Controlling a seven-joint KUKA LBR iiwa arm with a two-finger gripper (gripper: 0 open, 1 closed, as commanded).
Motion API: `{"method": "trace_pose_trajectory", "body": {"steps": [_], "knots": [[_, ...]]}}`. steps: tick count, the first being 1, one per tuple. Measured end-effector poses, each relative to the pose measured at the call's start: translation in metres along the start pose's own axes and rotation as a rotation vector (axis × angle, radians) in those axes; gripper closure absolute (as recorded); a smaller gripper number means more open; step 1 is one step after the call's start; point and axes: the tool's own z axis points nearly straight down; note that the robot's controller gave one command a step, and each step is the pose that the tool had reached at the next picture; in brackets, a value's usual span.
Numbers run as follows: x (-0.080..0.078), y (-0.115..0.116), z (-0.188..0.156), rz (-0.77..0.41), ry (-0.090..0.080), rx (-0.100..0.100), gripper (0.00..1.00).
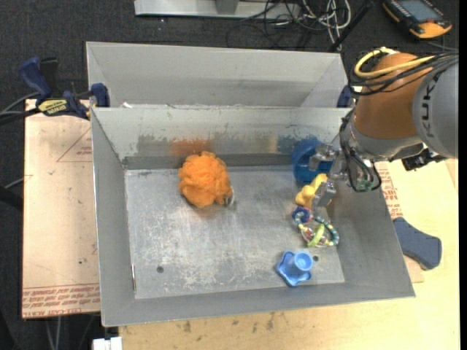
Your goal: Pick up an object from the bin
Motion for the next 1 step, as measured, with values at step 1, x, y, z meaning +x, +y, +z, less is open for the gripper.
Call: {"method": "trace_pose_trajectory", "body": {"steps": [1], "knots": [[-0.0096, -0.011, 0.0096, -0.038, -0.002, 0.0, 0.0]]}}
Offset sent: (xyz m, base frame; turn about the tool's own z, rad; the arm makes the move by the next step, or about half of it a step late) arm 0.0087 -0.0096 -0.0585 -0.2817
